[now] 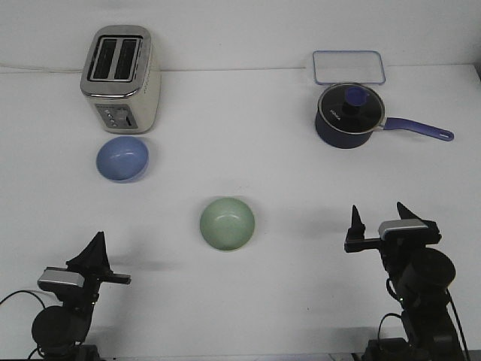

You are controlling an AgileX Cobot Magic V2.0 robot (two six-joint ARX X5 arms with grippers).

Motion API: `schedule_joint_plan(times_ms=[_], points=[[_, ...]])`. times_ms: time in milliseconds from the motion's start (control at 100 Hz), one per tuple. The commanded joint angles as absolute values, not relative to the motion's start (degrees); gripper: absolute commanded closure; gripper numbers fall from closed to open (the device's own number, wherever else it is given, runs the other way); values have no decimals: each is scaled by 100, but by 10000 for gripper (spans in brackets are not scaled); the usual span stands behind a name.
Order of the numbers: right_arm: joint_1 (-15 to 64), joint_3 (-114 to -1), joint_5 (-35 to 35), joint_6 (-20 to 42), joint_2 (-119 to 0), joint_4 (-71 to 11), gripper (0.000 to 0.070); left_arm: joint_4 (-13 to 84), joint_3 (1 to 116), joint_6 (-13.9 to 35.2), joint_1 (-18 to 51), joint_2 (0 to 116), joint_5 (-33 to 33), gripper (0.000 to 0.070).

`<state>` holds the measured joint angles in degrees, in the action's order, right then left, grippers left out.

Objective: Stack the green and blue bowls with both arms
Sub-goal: 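Open the right gripper and withdraw it toward the robot, then reach the left gripper forward to the rim of the light blue bowl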

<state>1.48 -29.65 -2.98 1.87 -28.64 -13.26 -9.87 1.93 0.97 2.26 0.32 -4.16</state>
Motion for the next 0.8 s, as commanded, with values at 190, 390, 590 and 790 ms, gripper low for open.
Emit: schedule_joint_plan(times_ms=[190,390,590,790], points=[[158,-2915,-296,128,-2447,-1118,43,-1050,80,106,222,19,-386,688],[158,-2915,-296,132,-2438,-1109,43,-1050,80,106,222,19,-386,688],[158,-2915,-296,148,-2443,-1094,42,-1050,80,108,222,19,-388,688],[158,-2915,-296,145,-2443,-1072,43,-1055,80,108,222,19,-386,688]])
